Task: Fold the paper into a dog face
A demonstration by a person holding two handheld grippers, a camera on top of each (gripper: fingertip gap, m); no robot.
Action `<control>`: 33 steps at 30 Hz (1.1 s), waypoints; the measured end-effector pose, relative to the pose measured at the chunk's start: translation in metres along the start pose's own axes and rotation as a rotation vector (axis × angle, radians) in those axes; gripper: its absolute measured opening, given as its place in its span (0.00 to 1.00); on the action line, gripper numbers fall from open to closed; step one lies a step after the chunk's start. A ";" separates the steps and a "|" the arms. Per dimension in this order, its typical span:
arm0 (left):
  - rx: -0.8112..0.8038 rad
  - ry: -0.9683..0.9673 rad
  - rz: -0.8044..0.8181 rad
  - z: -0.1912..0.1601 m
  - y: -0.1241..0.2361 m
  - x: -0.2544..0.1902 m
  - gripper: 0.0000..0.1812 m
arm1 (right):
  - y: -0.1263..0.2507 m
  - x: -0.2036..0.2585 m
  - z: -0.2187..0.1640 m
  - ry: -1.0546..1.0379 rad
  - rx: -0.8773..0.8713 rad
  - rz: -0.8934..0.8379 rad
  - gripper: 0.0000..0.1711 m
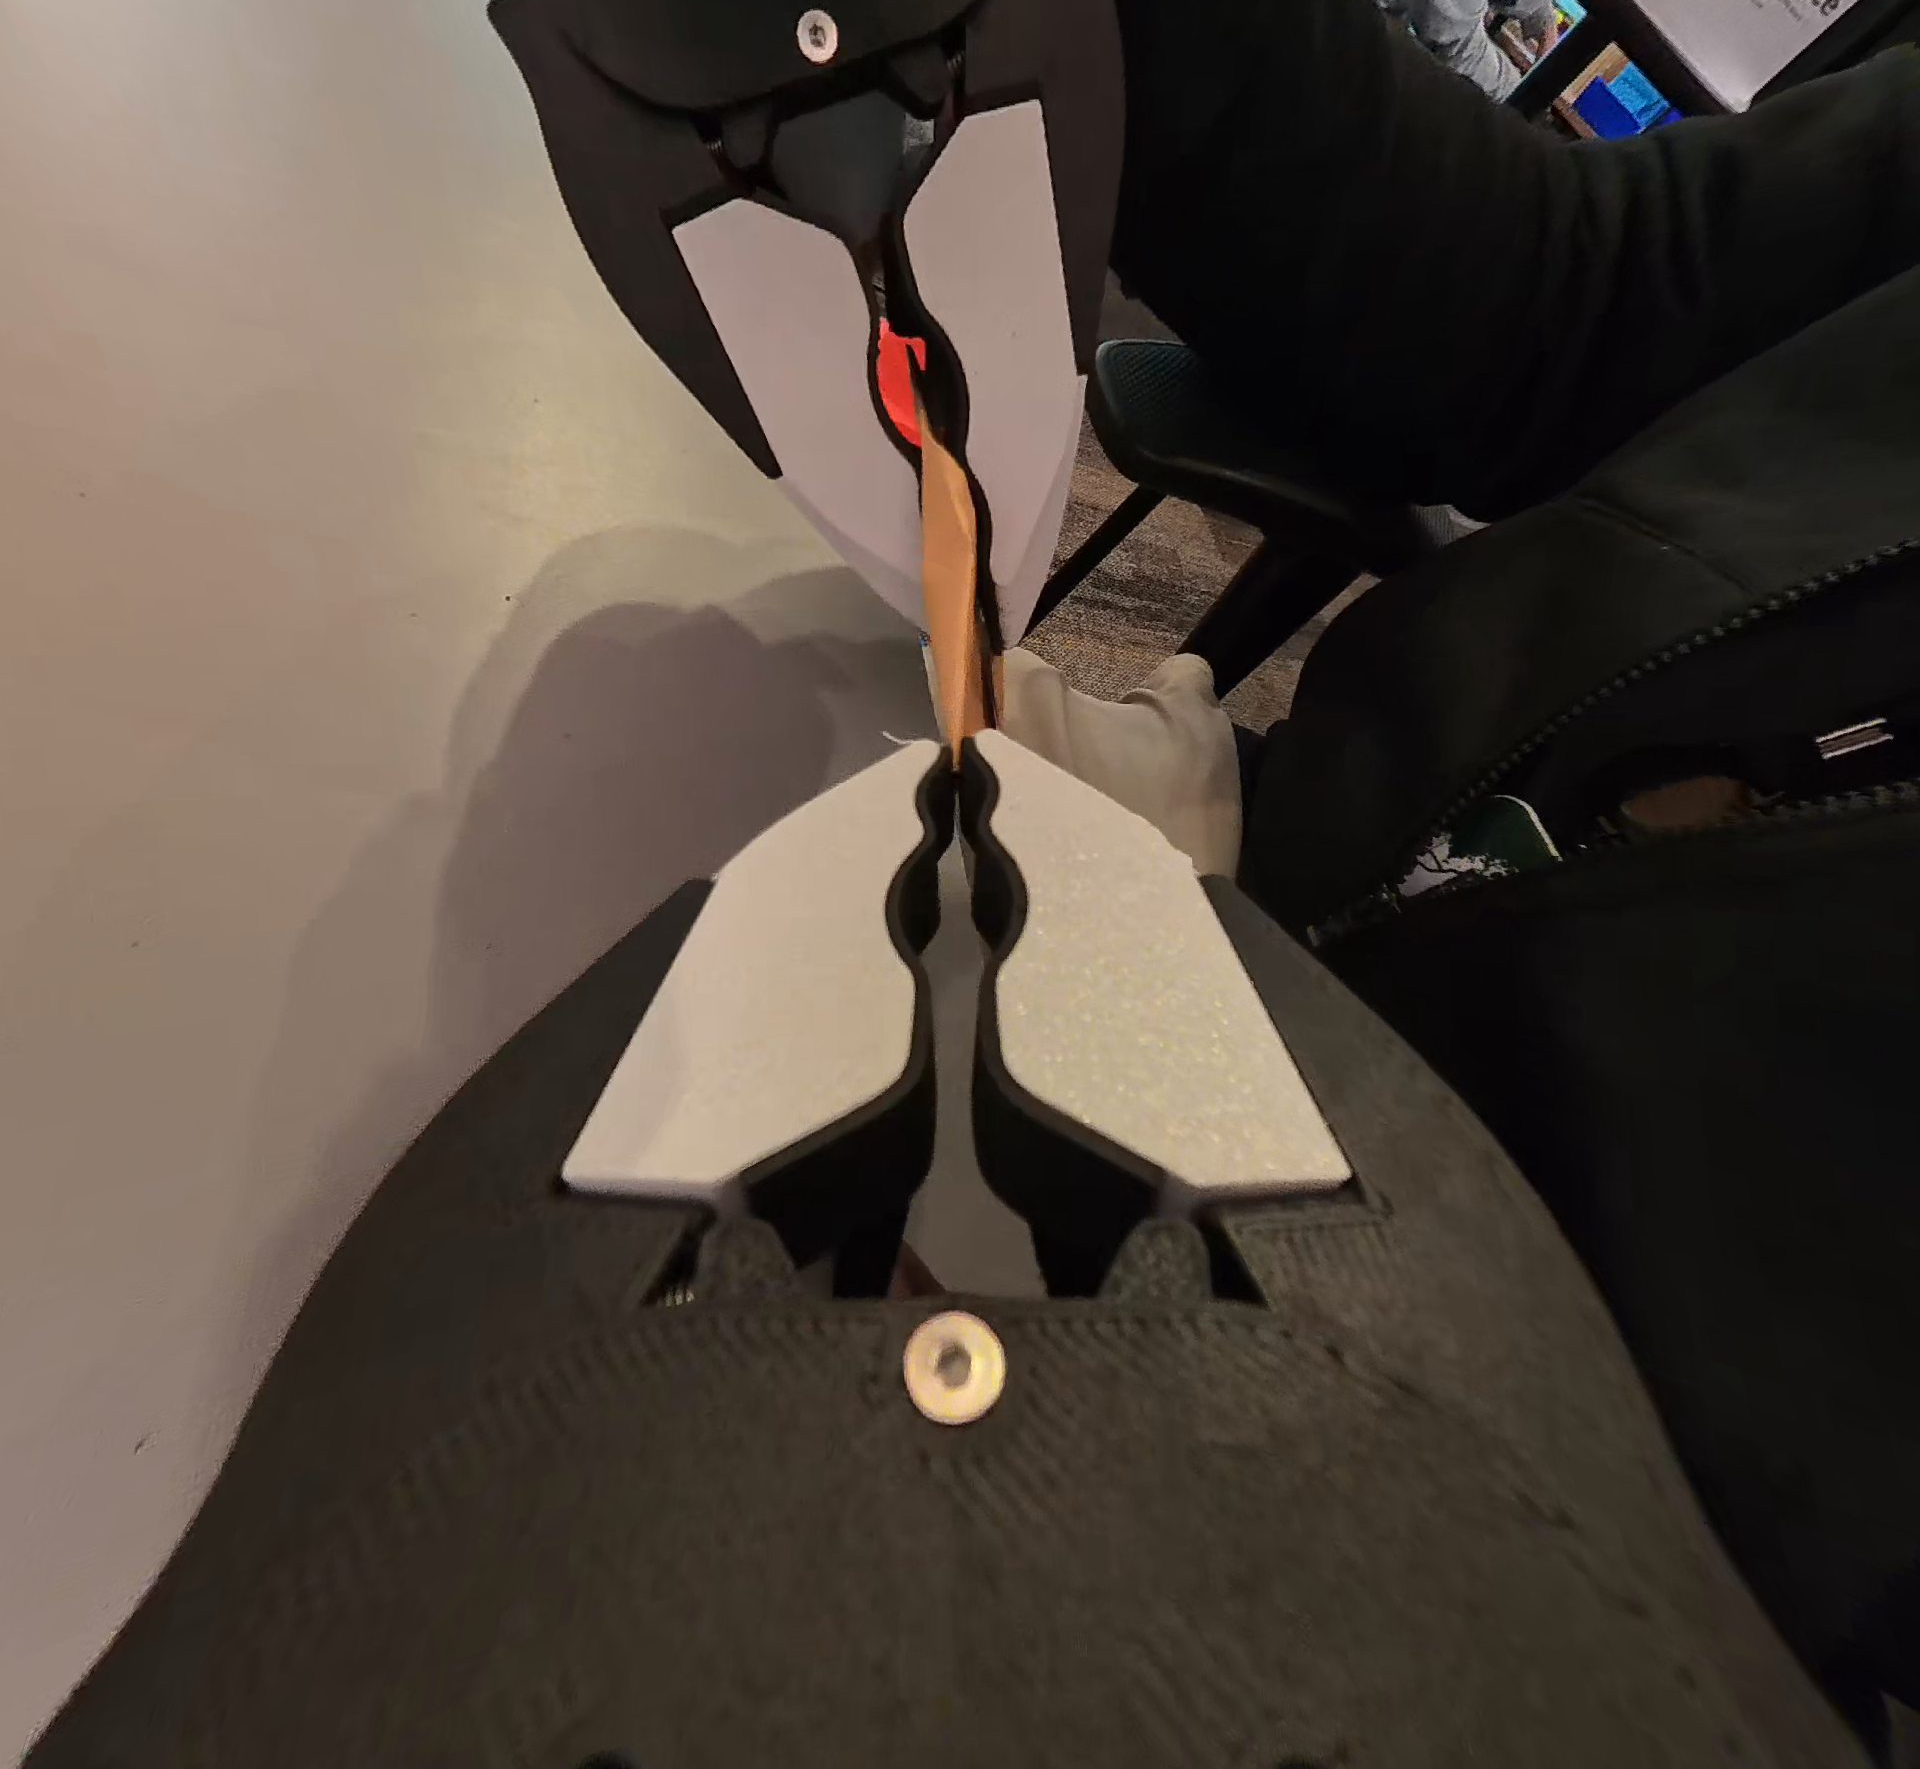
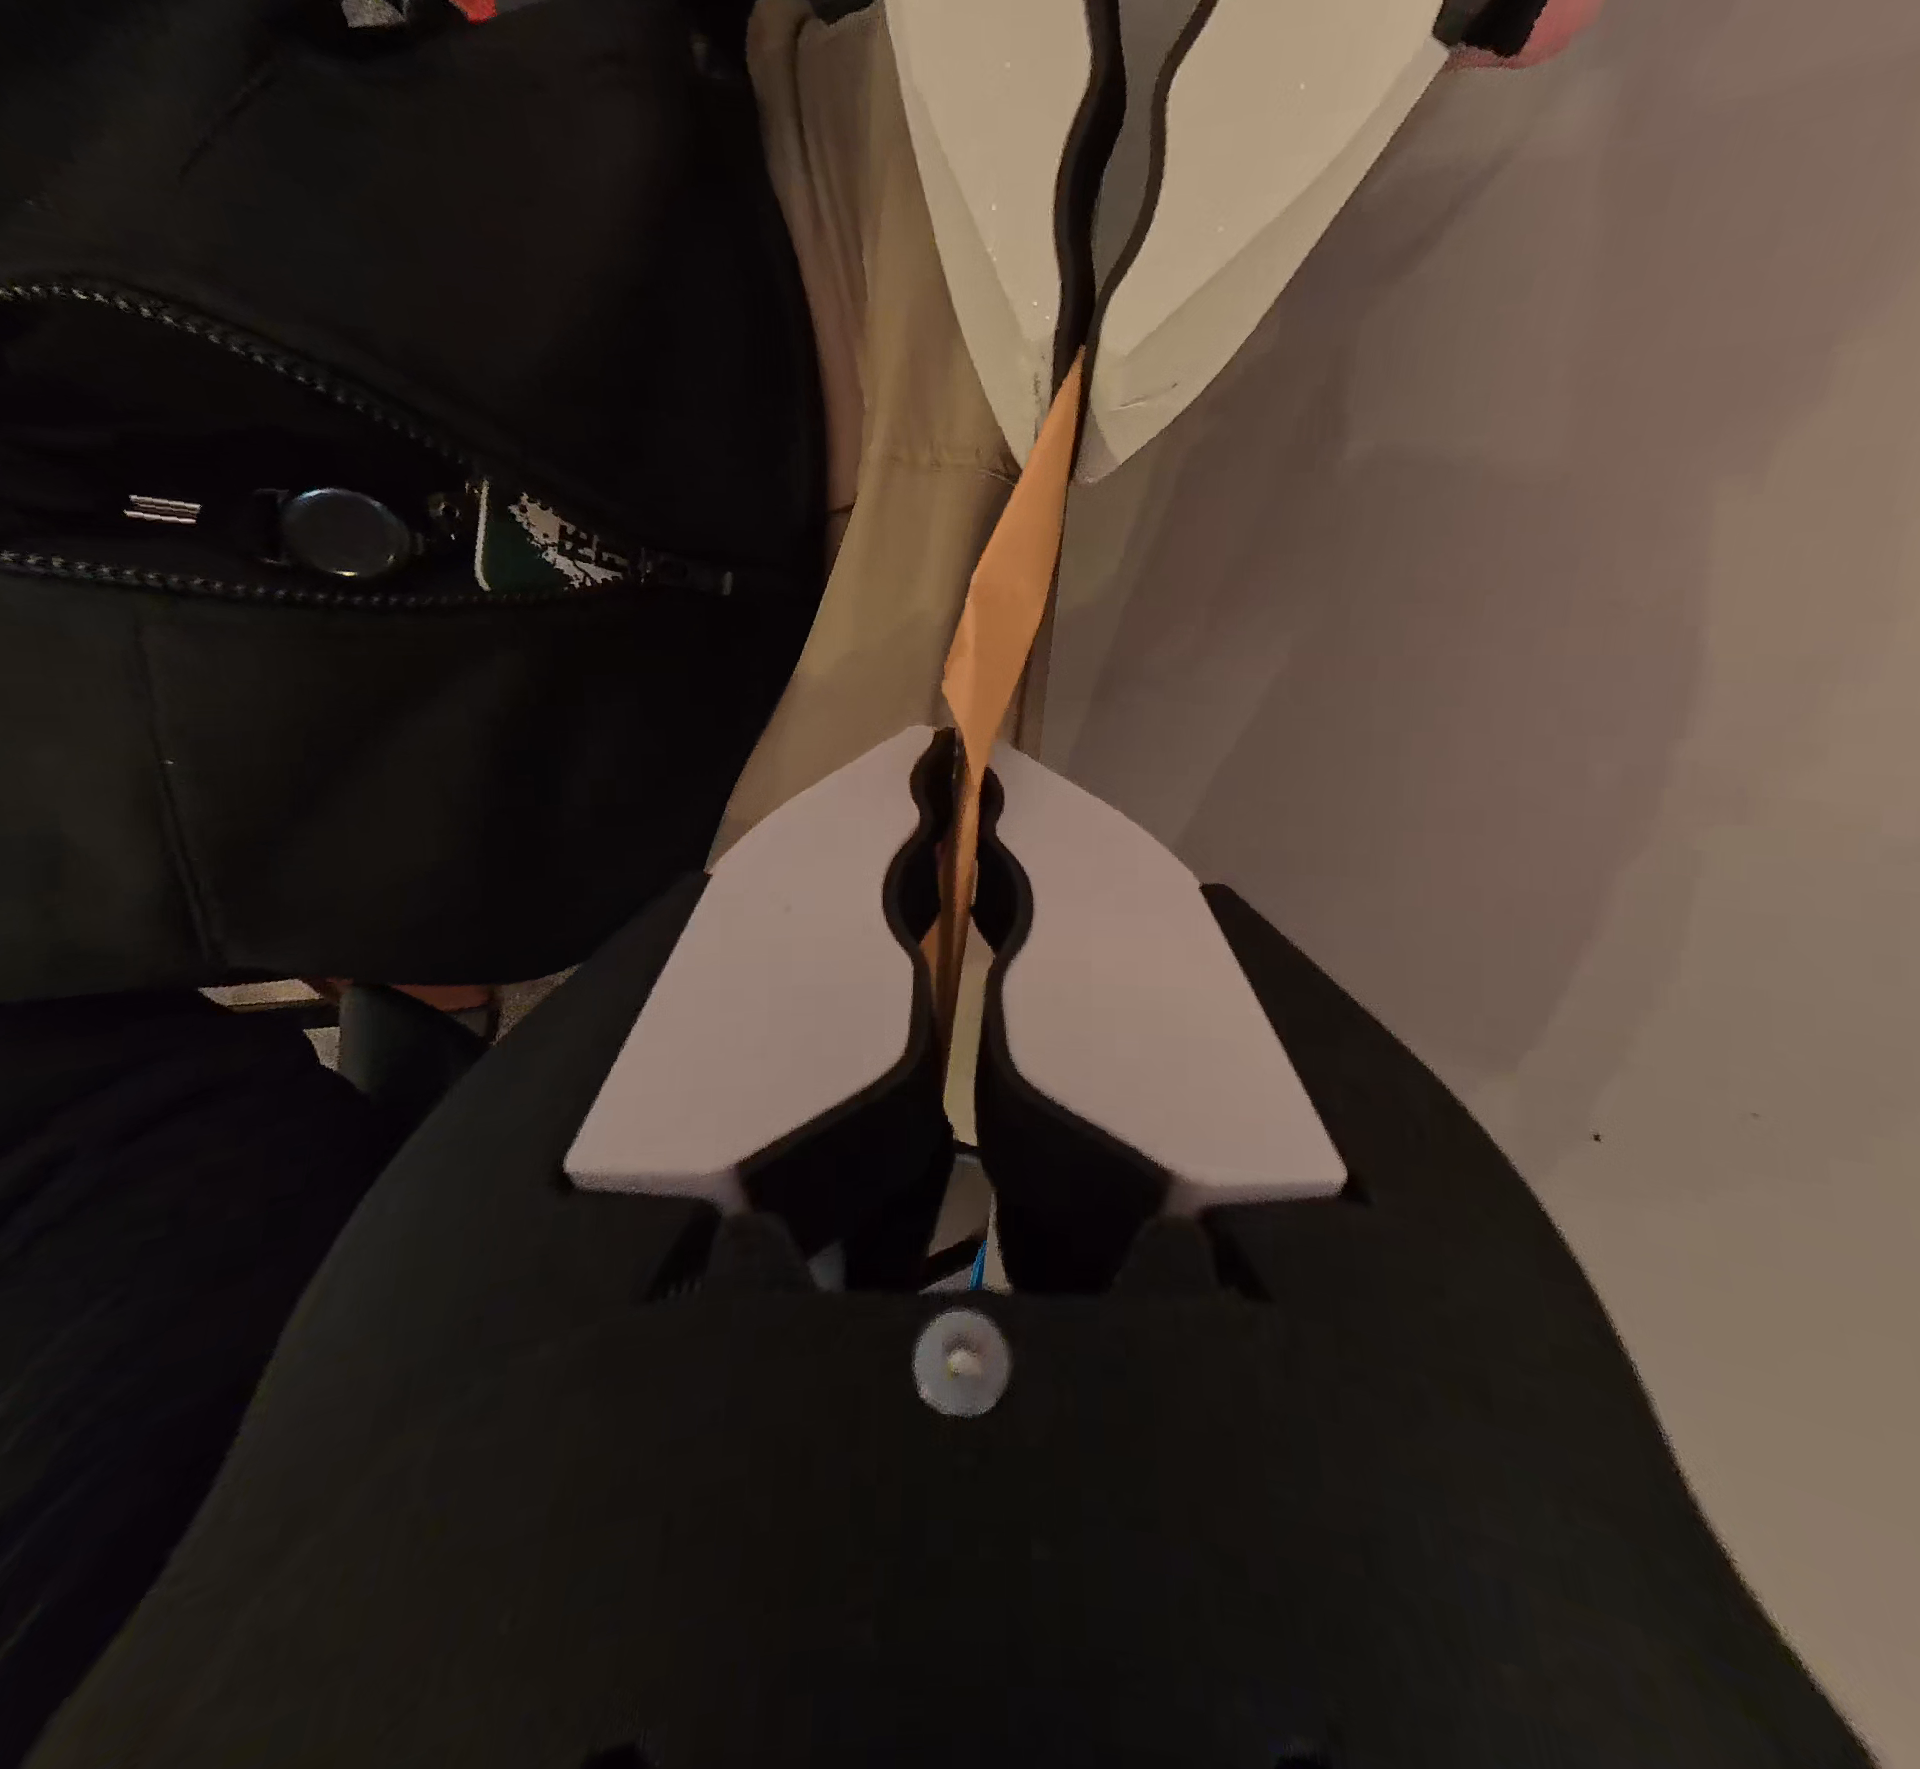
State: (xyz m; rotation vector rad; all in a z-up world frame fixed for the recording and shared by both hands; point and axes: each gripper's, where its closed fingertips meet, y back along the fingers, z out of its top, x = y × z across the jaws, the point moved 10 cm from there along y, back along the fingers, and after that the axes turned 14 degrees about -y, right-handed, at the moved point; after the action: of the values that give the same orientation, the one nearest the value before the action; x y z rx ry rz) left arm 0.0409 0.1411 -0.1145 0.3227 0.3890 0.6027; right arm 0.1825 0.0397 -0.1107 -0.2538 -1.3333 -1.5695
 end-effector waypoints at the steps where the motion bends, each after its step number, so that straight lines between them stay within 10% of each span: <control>1: 0.004 0.003 -0.001 0.000 0.000 0.000 0.00 | 0.000 -0.001 0.000 -0.005 0.002 0.001 0.00; 25: -0.008 0.017 0.000 0.003 -0.001 -0.001 0.00 | 0.009 -0.001 0.014 0.037 -0.174 -0.033 0.00; 29: -0.019 -0.005 0.037 0.005 0.001 -0.002 0.18 | 0.015 -0.002 0.015 0.019 -0.217 -0.034 0.00; 33: 0.038 -0.093 0.144 0.010 -0.006 -0.005 0.15 | 0.018 -0.006 0.014 -0.025 -0.237 -0.035 0.00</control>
State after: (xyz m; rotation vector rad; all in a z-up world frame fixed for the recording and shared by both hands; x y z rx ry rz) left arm 0.0446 0.1321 -0.1068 0.4162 0.2896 0.7188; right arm 0.1932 0.0566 -0.0986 -0.3987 -1.1749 -1.7606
